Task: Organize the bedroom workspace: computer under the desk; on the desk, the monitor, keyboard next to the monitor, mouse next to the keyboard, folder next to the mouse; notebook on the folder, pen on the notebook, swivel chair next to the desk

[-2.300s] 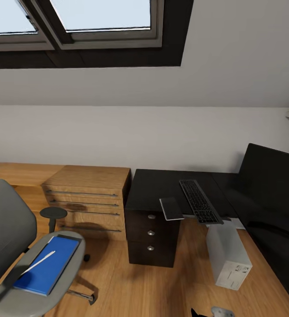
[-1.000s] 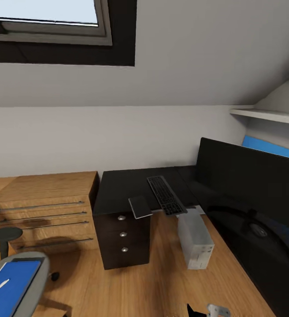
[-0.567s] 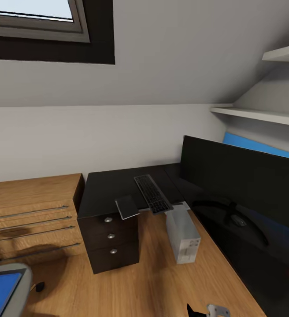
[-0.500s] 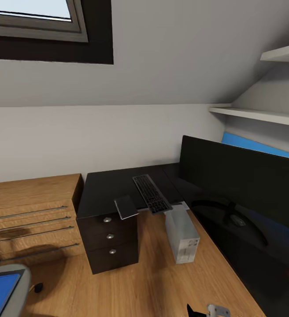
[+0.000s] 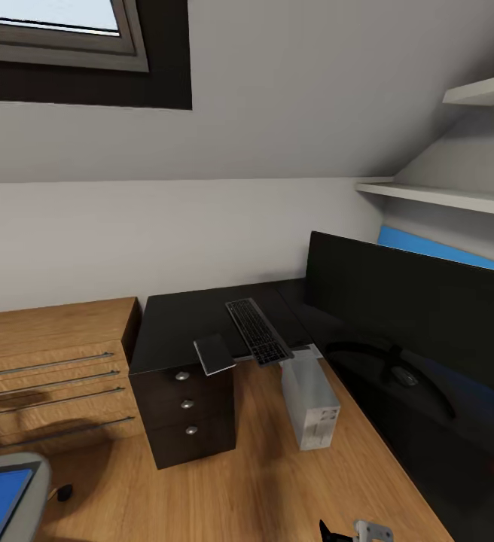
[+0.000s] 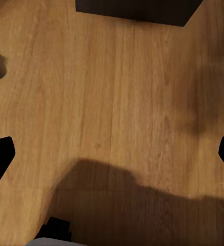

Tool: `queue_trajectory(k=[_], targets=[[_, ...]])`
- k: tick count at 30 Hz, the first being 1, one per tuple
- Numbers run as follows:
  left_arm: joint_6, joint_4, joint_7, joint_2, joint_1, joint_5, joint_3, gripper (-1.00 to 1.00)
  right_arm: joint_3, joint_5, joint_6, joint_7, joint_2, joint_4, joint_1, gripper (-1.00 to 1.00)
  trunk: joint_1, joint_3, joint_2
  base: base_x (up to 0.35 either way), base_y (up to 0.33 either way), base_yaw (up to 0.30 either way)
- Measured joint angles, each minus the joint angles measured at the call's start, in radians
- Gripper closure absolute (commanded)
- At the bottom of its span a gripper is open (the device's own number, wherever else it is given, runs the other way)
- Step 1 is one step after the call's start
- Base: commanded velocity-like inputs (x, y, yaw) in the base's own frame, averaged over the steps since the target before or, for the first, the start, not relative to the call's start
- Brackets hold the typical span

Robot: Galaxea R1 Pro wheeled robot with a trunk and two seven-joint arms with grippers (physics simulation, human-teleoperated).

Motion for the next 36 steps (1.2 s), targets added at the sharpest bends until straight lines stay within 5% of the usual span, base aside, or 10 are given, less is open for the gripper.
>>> queue_trajectory(k=[14, 36], targets=[[0.0, 0.0, 0.0, -0.001, 0.0, -0.001, -0.002, -1.0, 0.0, 0.001, 0.0, 0.0, 0.0, 0.001, 0.0, -1.0, 0.0, 0.0, 0.0, 0.0, 0.0, -0.032], [0.0, 0.001, 0.0, 0.0, 0.0, -0.001, -0.002, -1.0, 0.0, 0.002, 0.001, 0.001, 0.0, 0.001, 0.0, -1.0, 0.0, 0.0, 0.0, 0.046, 0.099, -0.238]])
